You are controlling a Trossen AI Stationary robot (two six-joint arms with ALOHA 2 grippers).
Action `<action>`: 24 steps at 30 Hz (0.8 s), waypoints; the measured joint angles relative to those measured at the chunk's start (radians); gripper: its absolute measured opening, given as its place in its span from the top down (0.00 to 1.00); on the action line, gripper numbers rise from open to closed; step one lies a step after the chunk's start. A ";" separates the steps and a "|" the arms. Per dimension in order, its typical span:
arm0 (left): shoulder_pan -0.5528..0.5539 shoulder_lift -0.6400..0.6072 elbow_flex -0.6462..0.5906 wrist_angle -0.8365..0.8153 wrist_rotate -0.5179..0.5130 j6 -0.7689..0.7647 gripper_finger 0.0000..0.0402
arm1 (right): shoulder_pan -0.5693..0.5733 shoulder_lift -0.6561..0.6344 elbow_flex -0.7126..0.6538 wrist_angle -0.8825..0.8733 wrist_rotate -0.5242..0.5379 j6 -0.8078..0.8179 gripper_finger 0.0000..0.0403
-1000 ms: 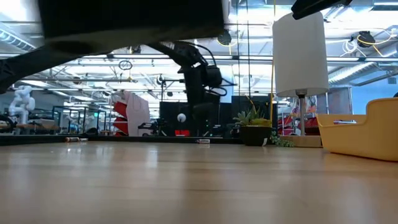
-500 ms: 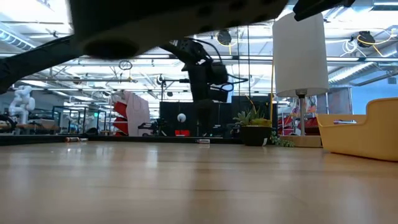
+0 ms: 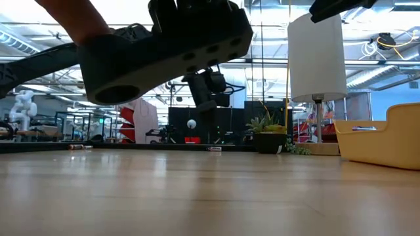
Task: Sort batteries
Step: Put the silver battery into the orange bin
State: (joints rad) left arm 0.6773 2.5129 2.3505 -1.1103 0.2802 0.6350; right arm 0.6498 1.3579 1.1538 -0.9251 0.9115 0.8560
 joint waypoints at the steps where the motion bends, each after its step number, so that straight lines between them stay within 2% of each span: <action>1: -0.001 0.001 0.000 0.000 0.005 0.000 0.32 | 0.000 0.000 0.000 -0.001 0.000 0.000 0.59; 18: -0.012 0.015 0.000 -0.003 0.031 0.000 0.32 | 0.000 0.000 0.000 -0.013 -0.001 0.037 0.59; 24: -0.013 0.052 0.000 0.013 -0.005 0.000 0.32 | 0.000 0.000 0.000 -0.014 -0.002 0.044 0.59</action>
State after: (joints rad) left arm 0.6643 2.5650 2.3505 -1.0971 0.2750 0.6350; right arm 0.6498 1.3579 1.1538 -0.9390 0.9100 0.8996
